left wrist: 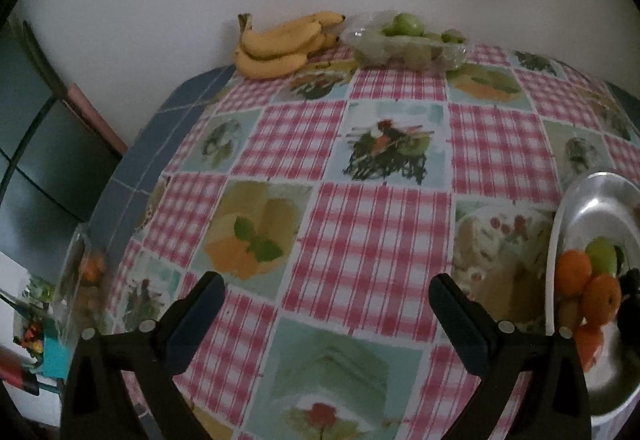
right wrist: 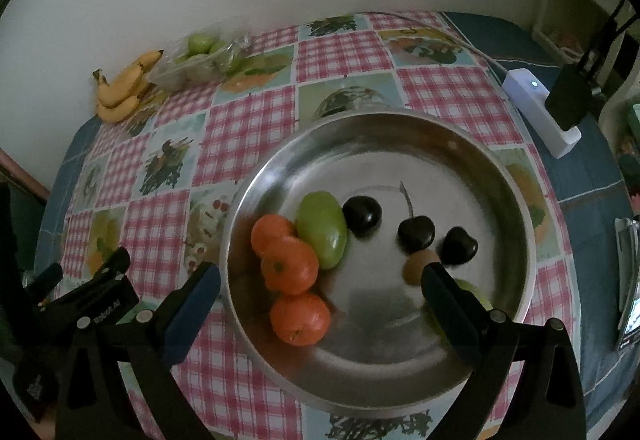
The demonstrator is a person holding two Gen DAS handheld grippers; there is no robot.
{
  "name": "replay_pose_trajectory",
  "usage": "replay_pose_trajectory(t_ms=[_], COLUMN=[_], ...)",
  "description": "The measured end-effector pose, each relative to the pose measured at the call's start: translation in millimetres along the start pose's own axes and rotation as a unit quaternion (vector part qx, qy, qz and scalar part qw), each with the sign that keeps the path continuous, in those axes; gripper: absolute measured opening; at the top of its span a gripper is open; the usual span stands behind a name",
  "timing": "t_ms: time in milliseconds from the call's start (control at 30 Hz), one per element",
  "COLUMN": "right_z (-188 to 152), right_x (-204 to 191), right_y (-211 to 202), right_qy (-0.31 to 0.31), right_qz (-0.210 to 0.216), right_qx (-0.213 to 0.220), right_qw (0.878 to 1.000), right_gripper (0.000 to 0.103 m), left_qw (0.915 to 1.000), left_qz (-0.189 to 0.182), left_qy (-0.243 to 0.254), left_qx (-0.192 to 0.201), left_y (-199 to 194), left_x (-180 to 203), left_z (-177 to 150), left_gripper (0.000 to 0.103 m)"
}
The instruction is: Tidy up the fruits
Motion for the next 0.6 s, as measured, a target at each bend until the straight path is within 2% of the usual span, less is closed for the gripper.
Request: replay_pose_trajectory(t_ms=[300,600], right_z=[-20.9,-39.1], right_x=[-9.5,-10.5], right_y=[-7.2,-17.3], right_qy=[-0.016,-0.016], right_qz=[-0.004,-0.008], right_qx=[-0.002,0.002], right_qw=[1.0,1.0], right_gripper=[0.1,0.1], left_qw=[0.9978,0.9965], left_qz=[-0.047,-0.078], left_qy=[-0.026,-0.015], left_qx=[-0.039,-0.029], left_y=[-9.9,-30.0], left_x=[-20.8,-27.3], left_z=[-21.0,-37.7], left_gripper=[0.103,0.103])
Point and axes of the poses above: each gripper's, at about its wrist camera, not at the fingertips, and y roughly the way its jaws point, x to its right, z to its top, the point moved 1 cm from there along y, roughly the way its jaws point, and after that the axes turned 1 degree about y, right-handed, at the moved point
